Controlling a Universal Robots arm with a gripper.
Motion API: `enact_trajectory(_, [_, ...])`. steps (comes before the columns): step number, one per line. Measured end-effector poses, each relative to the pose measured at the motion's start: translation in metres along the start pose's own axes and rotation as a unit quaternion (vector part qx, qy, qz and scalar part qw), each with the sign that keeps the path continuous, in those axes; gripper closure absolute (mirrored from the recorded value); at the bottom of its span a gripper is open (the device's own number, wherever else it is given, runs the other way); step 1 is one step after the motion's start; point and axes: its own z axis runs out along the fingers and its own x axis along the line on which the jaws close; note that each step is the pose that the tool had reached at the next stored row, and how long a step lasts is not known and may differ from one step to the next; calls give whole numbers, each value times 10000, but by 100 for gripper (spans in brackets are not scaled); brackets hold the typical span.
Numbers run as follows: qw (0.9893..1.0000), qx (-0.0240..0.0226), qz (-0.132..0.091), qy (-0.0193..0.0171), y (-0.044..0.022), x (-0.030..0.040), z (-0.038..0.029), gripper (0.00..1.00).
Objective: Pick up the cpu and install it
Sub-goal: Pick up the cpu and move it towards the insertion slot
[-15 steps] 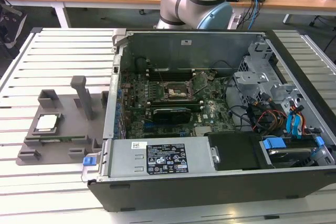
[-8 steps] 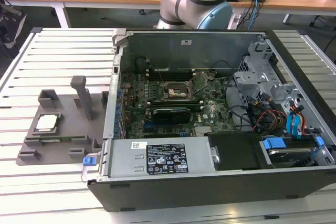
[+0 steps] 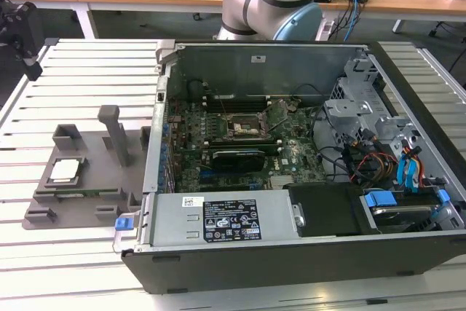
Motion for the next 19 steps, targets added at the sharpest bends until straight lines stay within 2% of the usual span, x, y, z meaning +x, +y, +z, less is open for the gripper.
enact_trajectory(7, [10000, 0, 0, 0, -1, 2, 30, 40])
enact_trajectory(19, [10000, 0, 0, 0, -7, 5, 153, 40])
